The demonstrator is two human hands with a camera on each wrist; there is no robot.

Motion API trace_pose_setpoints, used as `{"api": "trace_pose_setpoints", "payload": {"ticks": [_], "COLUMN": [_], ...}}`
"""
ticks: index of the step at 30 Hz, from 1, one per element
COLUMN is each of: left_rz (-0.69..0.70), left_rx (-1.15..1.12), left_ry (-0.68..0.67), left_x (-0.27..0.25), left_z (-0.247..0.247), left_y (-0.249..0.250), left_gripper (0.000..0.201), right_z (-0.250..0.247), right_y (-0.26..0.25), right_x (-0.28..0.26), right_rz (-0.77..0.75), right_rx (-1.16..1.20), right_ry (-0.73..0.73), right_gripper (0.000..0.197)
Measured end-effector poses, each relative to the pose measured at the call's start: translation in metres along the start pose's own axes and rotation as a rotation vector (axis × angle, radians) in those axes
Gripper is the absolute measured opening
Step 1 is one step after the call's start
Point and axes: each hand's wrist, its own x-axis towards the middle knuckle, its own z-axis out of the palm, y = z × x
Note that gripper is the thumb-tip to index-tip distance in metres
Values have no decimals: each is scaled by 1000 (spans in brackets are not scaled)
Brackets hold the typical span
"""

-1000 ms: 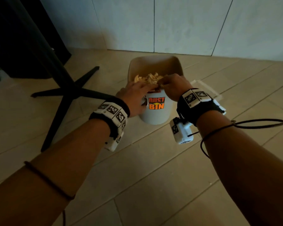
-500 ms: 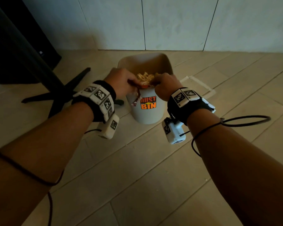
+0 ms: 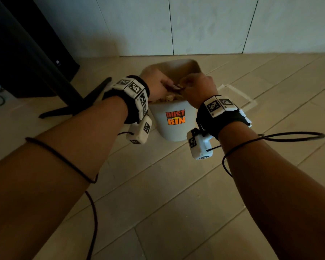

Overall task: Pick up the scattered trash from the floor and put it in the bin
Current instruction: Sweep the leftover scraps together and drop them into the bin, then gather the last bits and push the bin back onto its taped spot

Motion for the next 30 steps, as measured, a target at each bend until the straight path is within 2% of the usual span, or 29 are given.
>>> {"api": "trace_pose_setpoints", "payload": {"ticks": [2, 5, 10, 12, 16, 19, 22, 25, 27, 30], "left_rz": [3, -10, -83, -105, -217, -339, -418, -436, -439, -456], "left_rx": [-58, -159, -258, -296, -424, -450, -419, -361, -288, -185], "left_ry": [110, 253, 459, 487, 442, 330, 166, 65, 12, -90], "left_x": [-8, -24, -59, -73, -103, -129, -158, -190, -209, -238], "left_z": [-2, -3, 7, 21, 61, 102, 145, 186, 212, 245], "left_y": [-6, -19, -46, -62, -100, -122, -134, -138, -140, -135], "left_gripper": [40, 34, 33, 33, 22, 20, 28, 37, 44, 58], "right_z": [3, 1, -4, -2, 7, 13, 24, 49, 74, 116], "right_y": [4, 11, 10, 7, 2, 1, 16, 44, 64, 93], "right_x": [-3, -10, -18, -22, -29, -39, -61, -91, -118, -175], "right_rz": [-13, 24, 217, 272, 283, 275, 296, 330, 334, 405], "right_rx": [9, 47, 164, 168, 194, 255, 277, 235, 161, 44], "right_ry": [97, 168, 90, 55, 51, 99, 169, 226, 163, -26], "right_gripper": [28, 46, 72, 76, 74, 68, 65, 58, 50, 48]}}
